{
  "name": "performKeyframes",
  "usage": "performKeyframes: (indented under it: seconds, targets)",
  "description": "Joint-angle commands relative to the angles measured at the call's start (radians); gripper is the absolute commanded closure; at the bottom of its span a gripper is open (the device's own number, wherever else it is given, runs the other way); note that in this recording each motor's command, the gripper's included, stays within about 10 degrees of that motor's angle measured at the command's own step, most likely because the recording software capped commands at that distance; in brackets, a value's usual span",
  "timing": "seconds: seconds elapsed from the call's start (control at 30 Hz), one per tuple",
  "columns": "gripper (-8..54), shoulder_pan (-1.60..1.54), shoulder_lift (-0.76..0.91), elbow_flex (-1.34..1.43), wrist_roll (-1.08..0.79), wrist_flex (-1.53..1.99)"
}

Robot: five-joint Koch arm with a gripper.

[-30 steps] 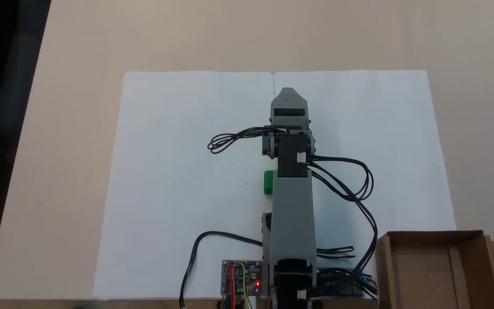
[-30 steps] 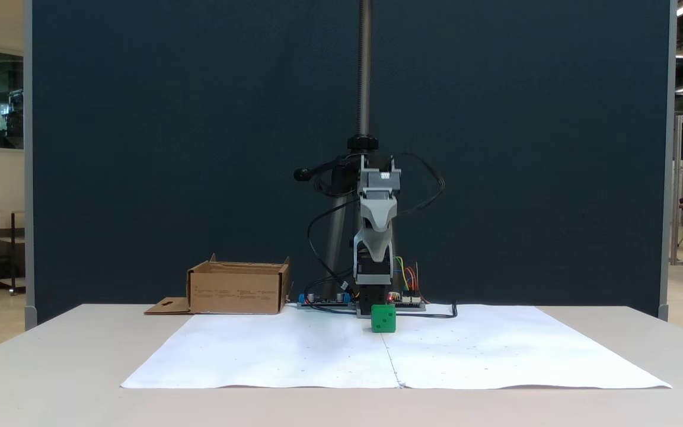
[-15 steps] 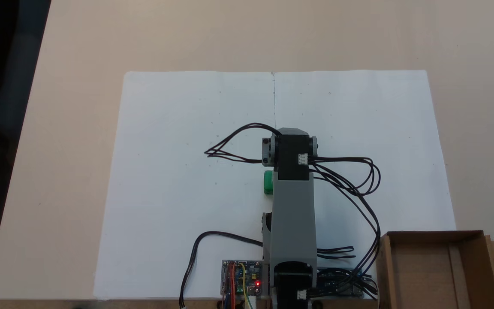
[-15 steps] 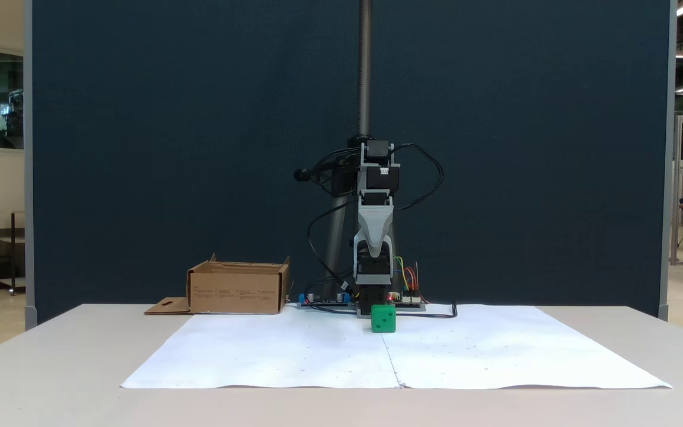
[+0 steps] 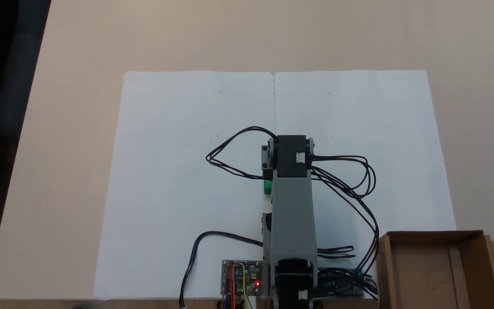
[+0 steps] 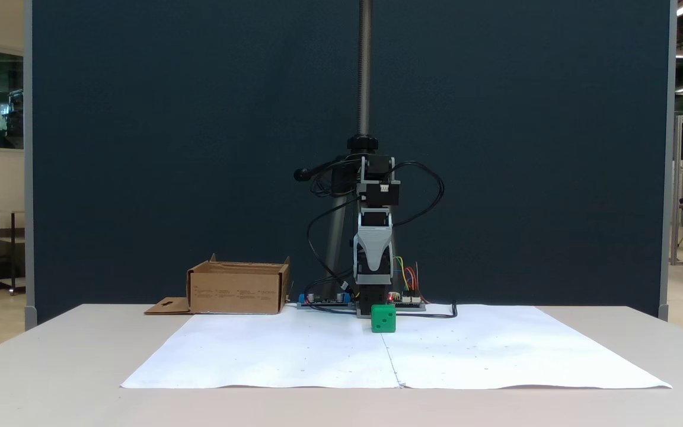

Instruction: Grasp a green dice and put it in the bin.

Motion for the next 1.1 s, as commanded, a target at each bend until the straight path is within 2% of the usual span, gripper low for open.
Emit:
performKeyframes:
  seconds: [0.0,0.47,1.07]
  targets:
    - [0.4,-0.02,0.12,0.009,0.074,0.138]
    - [0.5,-0.044,0.118,0.089,0.078,0.138]
    - [1.4,-0.046,0.115,0.137,0.118,-0.213]
